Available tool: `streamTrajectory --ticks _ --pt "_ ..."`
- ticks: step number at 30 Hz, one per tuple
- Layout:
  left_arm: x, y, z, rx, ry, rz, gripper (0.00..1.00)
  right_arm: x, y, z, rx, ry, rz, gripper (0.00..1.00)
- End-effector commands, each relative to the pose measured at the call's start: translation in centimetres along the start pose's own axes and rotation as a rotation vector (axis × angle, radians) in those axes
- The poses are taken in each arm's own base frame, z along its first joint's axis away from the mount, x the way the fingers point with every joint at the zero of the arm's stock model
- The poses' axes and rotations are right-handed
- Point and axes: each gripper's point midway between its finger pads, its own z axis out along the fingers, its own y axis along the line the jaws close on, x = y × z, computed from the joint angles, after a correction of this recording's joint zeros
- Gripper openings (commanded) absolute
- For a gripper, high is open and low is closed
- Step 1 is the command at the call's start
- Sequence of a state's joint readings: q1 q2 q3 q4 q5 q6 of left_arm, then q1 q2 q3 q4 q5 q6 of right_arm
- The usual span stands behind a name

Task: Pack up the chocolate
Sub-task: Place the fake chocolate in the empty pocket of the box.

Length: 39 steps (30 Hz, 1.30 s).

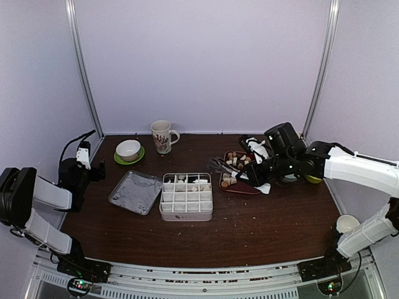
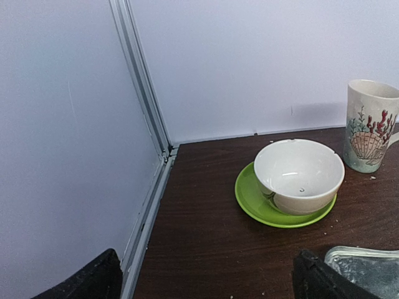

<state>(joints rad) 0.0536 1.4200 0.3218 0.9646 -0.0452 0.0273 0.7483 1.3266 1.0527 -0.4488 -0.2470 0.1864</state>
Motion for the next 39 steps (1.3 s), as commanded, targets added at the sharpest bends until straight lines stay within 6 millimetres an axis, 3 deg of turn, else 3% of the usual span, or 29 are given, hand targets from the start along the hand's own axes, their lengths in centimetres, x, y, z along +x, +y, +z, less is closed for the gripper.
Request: streamTrajectory --ticks 1,20,26,39 --pt "-1.2 0.4 0.4 -0.007 -0.037 0.001 0.98 -1.7 2.2 0.8 -0.067 -0.044 -0.015 0.21" --pt "-1.2 0.4 0.4 -0.008 -0.038 0.001 0.98 -0.7 6.4 7.1 -0.157 0.023 -0.04 0.2" --pt "-1.2 0.3 0.4 -0.006 -0.038 0.001 0.98 -1.1 7.7 8.4 -0.175 0.029 -0.056 0.2" --pt "-1.2 0.4 0.4 -0.007 -0.038 0.001 0.98 -0.7 7.9 9.9 -0.169 0.039 -0.061 0.2"
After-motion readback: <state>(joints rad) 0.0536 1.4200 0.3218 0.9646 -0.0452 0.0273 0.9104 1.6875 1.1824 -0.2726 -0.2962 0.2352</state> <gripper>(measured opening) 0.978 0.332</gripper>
